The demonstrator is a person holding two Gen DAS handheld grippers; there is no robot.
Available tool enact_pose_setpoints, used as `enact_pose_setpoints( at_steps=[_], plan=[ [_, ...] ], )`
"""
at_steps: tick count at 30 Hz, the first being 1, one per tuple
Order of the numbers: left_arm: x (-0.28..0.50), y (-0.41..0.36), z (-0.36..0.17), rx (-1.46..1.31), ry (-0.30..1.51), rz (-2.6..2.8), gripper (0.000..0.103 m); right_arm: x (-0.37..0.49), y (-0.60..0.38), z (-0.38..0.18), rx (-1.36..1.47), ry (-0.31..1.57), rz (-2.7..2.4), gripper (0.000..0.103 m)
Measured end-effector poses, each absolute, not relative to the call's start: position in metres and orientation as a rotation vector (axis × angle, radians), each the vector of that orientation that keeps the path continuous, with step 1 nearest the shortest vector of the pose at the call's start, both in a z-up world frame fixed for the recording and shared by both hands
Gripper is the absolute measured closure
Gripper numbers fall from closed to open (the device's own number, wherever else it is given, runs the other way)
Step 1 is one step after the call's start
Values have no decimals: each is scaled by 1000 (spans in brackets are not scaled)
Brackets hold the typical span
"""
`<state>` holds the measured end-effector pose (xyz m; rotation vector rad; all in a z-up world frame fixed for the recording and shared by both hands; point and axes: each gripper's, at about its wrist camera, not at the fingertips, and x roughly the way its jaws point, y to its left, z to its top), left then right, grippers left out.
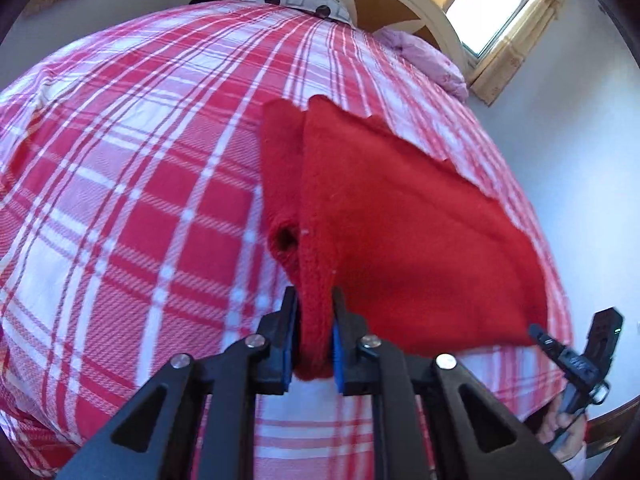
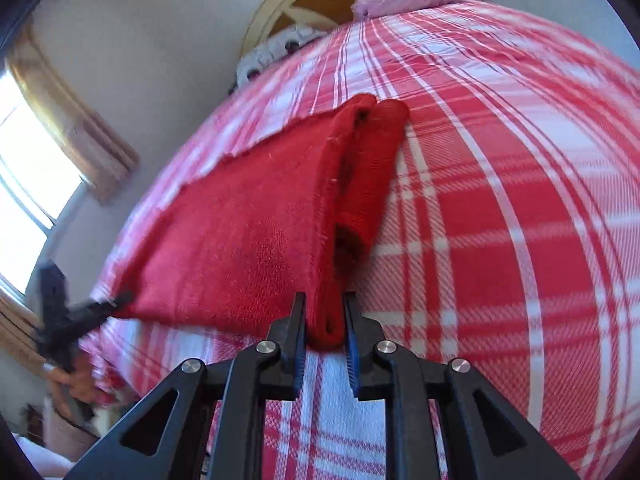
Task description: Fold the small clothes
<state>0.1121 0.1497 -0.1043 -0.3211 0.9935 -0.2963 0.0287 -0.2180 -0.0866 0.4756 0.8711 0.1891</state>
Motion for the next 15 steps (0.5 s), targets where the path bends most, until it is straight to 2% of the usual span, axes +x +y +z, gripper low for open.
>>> enact_pose_setpoints(
  at_steps=[3,4,5,7,8,10,11,15],
  plan=[
    [115,160,-100,-366,956,-269,71,24,-232,-78,526,817,139,85],
    [118,166,-94,-373,924,-257,60,20,-235,-69,513,775,111,85],
    [119,170,-90,-371,900,-243,43,18,-235,-59,490,736,98,85],
    [126,177,-83,-370,853,-210,31,20,-229,-42,443,692,107,80],
    [132,179,-81,-378,844,-210,31,25,-221,-35,421,683,127,76],
    [145,179,-84,-406,843,-250,30,36,-205,-27,411,679,173,43],
    [151,177,-89,-415,860,-254,29,43,-196,-24,414,678,206,39],
    [164,160,-118,-456,968,-259,29,81,-132,-14,334,699,374,38]
  ],
)
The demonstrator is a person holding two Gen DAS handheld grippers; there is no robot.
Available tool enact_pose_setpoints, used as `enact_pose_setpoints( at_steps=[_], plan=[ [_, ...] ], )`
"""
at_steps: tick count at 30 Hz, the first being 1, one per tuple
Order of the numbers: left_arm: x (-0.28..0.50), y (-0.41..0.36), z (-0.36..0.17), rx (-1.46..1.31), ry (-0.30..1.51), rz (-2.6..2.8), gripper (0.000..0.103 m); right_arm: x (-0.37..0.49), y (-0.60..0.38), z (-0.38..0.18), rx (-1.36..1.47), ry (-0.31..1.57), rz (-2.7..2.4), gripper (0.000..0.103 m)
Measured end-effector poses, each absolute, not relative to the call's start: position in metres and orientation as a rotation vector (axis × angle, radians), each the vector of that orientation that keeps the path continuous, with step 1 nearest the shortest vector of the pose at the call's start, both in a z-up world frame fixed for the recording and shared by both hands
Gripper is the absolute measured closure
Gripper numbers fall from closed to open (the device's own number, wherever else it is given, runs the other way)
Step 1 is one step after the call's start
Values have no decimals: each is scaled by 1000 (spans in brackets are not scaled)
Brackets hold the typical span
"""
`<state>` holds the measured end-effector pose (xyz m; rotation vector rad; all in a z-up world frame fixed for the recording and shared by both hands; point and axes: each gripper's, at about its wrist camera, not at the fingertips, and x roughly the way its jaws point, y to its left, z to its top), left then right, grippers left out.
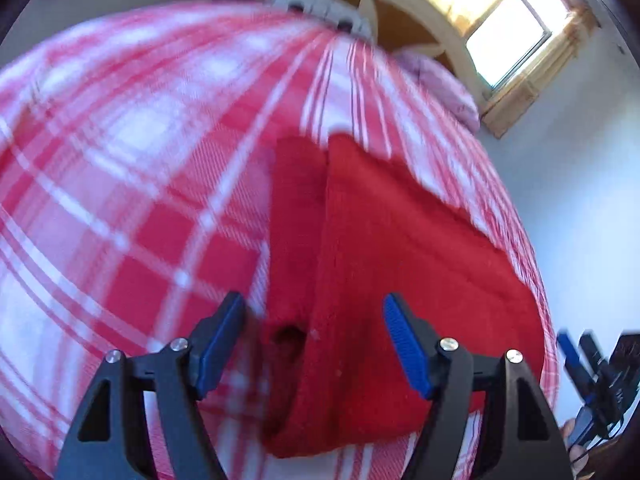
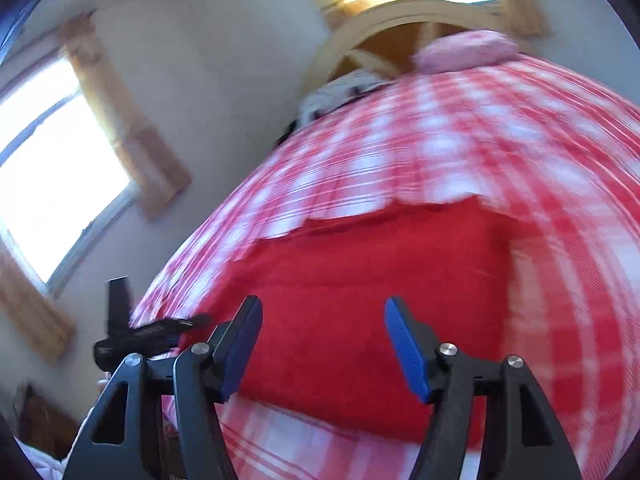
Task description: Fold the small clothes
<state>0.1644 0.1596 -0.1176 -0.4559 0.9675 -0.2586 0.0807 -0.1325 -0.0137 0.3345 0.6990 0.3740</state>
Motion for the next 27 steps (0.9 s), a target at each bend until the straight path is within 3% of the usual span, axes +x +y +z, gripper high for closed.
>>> enact_pose_setpoints(
  at_steps=[6,7,8,10,17,22,27],
  plan=[
    [141,148,-115,-421,896,-259,33,146,-52,-31,286,815,533,38],
    [141,149,-115,-441,890,-250,47,155,-44,-33,296,831,552,38],
    [142,152,-117,-478,889,-244,74,162,-34,-35,298,845,562,38],
    [150,157,-123,-581,900,-271,80,180,-19,-37,301,867,584,38],
    [137,126,-83,-454,729,-293,82,216,-9,-35,342,956,616,38],
    [133,108,-78,-399,689,-302,82,249,6,-46,385,1090,674,28],
    [132,97,-72,-320,655,-318,82,267,37,-55,287,1177,708,27]
  ],
)
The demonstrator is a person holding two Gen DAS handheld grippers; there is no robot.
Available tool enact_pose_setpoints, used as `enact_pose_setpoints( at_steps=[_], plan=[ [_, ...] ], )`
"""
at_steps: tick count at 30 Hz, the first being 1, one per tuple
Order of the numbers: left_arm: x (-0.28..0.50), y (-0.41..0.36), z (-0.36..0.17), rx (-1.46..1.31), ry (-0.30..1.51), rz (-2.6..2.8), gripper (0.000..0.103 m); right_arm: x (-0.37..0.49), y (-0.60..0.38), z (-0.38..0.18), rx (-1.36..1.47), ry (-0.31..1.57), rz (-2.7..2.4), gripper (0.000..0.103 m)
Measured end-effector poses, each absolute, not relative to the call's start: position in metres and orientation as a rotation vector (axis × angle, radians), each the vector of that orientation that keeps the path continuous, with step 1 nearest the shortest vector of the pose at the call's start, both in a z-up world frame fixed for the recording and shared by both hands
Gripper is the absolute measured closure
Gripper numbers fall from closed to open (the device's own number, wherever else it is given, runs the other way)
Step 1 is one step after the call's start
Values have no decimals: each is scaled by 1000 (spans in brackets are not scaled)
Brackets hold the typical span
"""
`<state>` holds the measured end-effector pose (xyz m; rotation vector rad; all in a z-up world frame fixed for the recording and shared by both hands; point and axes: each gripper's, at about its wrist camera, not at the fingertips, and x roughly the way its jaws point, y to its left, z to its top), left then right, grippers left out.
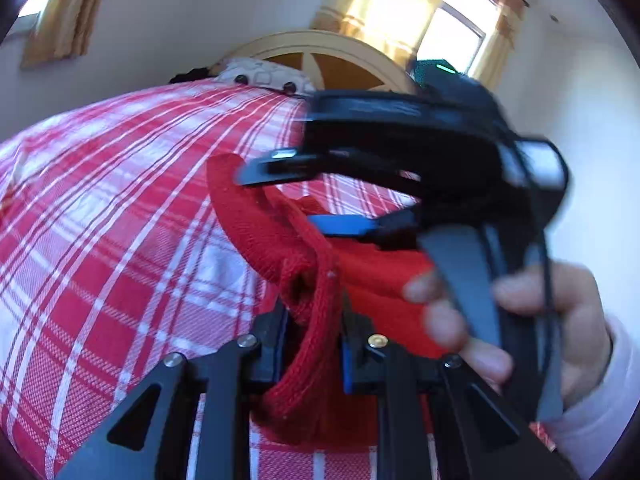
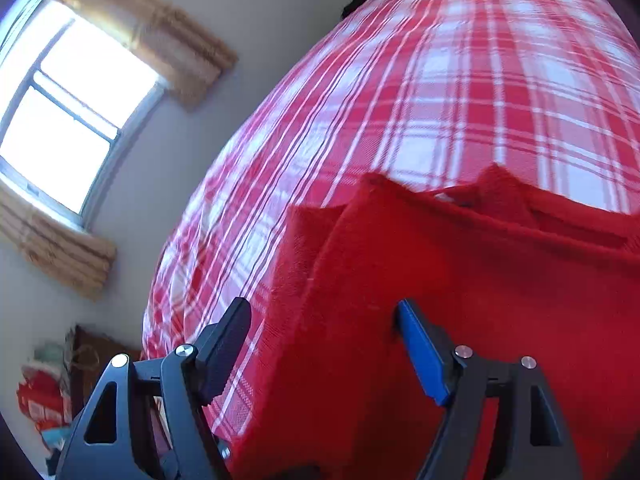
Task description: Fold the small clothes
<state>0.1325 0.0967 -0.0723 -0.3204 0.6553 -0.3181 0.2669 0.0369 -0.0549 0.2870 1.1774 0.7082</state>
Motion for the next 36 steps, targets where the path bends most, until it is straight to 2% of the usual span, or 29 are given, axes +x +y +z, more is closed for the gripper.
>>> enact_pose_setpoints(
  at_steps=[13,17,18,19,22,26,36],
  plan=[
    [122,76,-71,-136,596,-297,82,281,89,-52,-147,1234,709,24],
    [119,73,-71,-112,591,-315,82,282,80,-57,-160,1212,661,26],
    [119,74,-72,-111,589,-317,82,284,75,-58,-127,1205,655,44],
    [118,76,-72,-110,589,-316,82,288,61,-60,-44,1209,663,69],
    [121,83,-74,-126,606,-313,82,293,35,-67,108,1215,642,80],
    [118,82,-67,-133,610,-329,82,292,9,-62,254,1183,647,83],
    [119,42,-23,-95,517,-489,82,269,-98,4,426,990,635,85]
  ],
)
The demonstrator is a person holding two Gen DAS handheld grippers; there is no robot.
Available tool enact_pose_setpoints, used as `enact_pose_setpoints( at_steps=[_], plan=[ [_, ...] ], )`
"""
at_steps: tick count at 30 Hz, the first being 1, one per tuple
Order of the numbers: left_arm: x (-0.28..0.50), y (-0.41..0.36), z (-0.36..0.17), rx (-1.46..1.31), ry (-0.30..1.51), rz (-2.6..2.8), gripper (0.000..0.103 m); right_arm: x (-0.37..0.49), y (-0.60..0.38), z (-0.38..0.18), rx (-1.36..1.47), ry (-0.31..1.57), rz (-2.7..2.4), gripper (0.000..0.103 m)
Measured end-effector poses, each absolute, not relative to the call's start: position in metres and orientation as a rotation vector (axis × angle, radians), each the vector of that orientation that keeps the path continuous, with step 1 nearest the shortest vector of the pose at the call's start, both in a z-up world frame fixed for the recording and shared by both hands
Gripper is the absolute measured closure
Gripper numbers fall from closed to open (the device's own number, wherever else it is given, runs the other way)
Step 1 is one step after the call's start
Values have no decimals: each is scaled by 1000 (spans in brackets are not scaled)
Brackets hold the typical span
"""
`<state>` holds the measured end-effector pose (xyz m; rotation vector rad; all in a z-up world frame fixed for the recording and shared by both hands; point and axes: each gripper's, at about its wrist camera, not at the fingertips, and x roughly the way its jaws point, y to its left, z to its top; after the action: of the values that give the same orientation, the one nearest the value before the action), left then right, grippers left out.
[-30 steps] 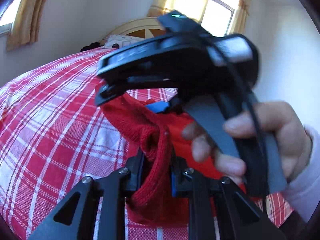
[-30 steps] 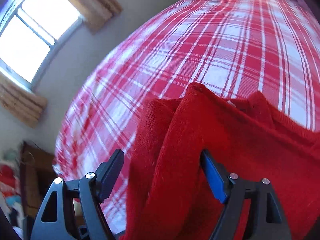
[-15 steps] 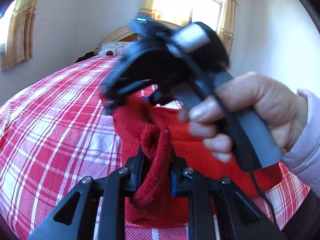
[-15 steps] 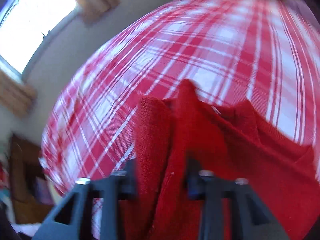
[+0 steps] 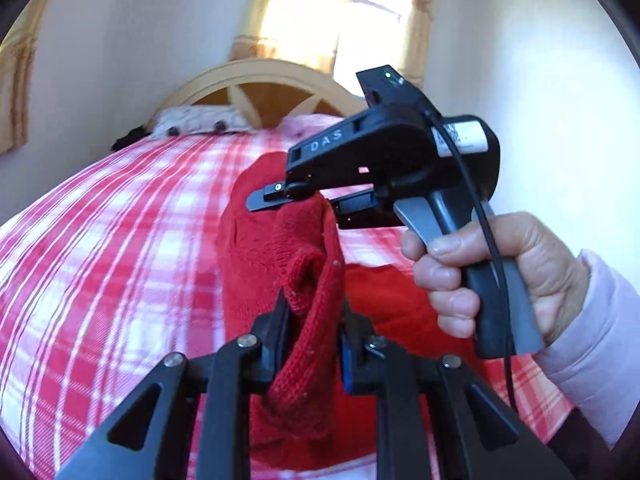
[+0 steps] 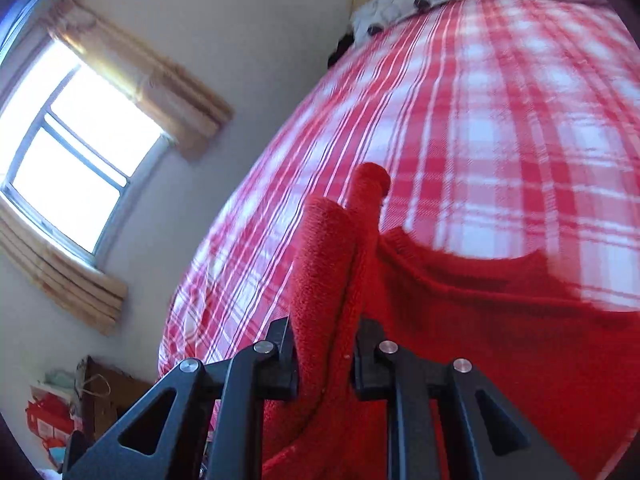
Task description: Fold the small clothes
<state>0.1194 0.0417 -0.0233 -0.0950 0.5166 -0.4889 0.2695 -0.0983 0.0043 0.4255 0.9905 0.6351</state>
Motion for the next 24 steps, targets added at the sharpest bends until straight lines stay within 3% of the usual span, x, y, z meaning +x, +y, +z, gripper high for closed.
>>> enact_pose_setpoints(
  at_steps=[5,16,18,24],
  plan=[
    [113,-10,-23,-21,522,-595,82,250,-170,5,472,945,575,85],
    [102,-87,-71,215,615,-667,82,219,-272,-86,580,968,420,85],
    [95,-86,-69,234,609,-678,76,217,-278,-93,600,948,422,85],
    [82,-41,-42,150,605,-798,39,208,-303,-99,781,919,407,81]
  ],
)
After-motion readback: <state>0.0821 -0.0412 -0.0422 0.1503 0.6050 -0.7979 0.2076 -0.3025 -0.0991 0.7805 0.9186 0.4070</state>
